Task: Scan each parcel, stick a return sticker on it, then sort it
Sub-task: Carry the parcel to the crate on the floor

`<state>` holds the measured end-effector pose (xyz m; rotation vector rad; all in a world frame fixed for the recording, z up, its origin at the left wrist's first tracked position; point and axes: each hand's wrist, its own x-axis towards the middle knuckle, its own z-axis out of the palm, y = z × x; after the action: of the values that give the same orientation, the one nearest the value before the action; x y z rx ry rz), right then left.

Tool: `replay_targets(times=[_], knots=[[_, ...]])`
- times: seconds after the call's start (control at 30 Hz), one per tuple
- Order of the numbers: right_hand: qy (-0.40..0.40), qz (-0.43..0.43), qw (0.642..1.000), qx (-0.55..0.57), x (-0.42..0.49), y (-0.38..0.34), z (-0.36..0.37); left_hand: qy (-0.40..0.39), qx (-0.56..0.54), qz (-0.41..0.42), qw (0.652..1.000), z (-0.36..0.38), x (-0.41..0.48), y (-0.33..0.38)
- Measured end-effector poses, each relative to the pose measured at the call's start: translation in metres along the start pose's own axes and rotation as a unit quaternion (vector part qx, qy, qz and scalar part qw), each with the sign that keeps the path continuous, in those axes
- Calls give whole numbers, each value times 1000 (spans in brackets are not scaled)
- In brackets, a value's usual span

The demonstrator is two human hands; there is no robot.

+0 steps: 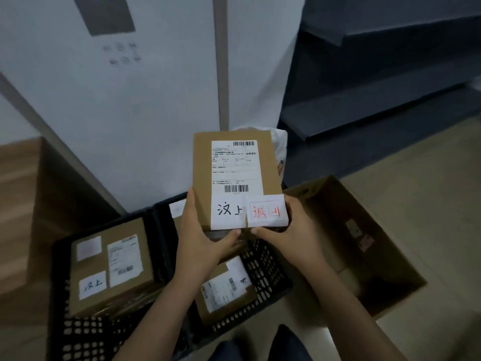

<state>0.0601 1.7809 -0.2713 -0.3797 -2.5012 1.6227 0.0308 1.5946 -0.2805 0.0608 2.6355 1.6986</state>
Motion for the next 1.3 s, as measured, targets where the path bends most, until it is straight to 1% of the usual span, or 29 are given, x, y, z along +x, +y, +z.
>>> replay_targets(times=[0.13,0.27,0.43,0.6,0.7,0.87,0.97,1.13,1.2,1.3], knots=[[-111,-38,993,-1,56,11,14,99,15,-59,993,11,12,-11],[-247,-70,966,-12,100,25,25,200,-2,-142,969,37,4,-16],[-399,-102,909,-63,134,33,29,317,-40,-230,919,82,-23,-8],[-504,-106,852,-94,135,36,37,401,-55,-288,868,112,-51,-9],[-542,-119,824,-113,128,37,41,447,-82,-299,839,126,-65,-12],[-598,-120,779,-144,118,46,44,479,-113,-314,812,145,-85,-24],[-619,-107,764,-147,120,56,44,483,-105,-329,805,157,-89,-30],[-632,-86,755,-154,130,76,50,498,-99,-361,782,181,-88,-38],[-646,-94,740,-159,140,87,62,507,-88,-380,769,192,-80,-45],[-676,-117,708,-166,160,102,81,519,-56,-408,749,213,-63,-56]])
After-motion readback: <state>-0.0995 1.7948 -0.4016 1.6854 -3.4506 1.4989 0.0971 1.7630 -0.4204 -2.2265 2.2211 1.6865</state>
